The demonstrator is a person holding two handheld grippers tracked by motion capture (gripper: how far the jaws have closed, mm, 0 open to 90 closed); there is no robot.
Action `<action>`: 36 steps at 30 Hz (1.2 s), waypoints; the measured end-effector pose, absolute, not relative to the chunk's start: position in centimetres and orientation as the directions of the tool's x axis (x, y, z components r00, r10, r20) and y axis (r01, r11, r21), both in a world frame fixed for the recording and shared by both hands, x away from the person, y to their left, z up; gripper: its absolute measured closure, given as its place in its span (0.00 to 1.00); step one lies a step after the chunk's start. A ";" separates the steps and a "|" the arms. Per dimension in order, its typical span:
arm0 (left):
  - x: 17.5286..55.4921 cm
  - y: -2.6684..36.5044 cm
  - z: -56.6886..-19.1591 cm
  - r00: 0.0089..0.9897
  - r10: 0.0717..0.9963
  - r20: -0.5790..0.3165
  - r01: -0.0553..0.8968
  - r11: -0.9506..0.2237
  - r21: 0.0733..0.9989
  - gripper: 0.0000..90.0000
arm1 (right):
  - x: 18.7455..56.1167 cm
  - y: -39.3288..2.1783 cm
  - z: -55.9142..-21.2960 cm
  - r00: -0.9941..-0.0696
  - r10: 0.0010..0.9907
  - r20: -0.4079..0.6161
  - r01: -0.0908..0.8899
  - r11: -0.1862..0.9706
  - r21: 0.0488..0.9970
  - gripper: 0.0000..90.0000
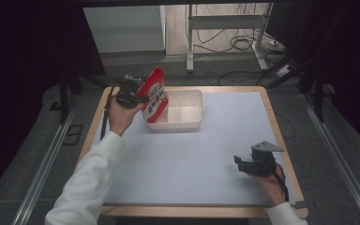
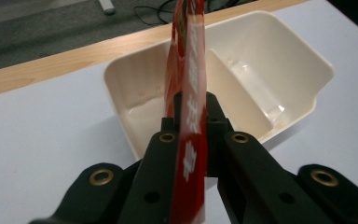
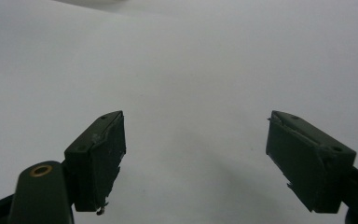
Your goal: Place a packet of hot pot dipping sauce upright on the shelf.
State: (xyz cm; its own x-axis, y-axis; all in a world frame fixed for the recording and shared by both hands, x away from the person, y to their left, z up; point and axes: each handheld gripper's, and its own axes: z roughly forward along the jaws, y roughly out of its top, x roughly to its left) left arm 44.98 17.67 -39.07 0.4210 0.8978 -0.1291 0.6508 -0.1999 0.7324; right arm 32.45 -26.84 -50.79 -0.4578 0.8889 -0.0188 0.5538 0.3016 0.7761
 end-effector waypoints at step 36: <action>44.7 17.6 -38.8 0.456 0.883 -0.112 0.602 -0.213 0.770 0.33 | 32.5 -27.0 -50.8 -0.455 0.890 -0.015 0.558 0.298 0.774 0.22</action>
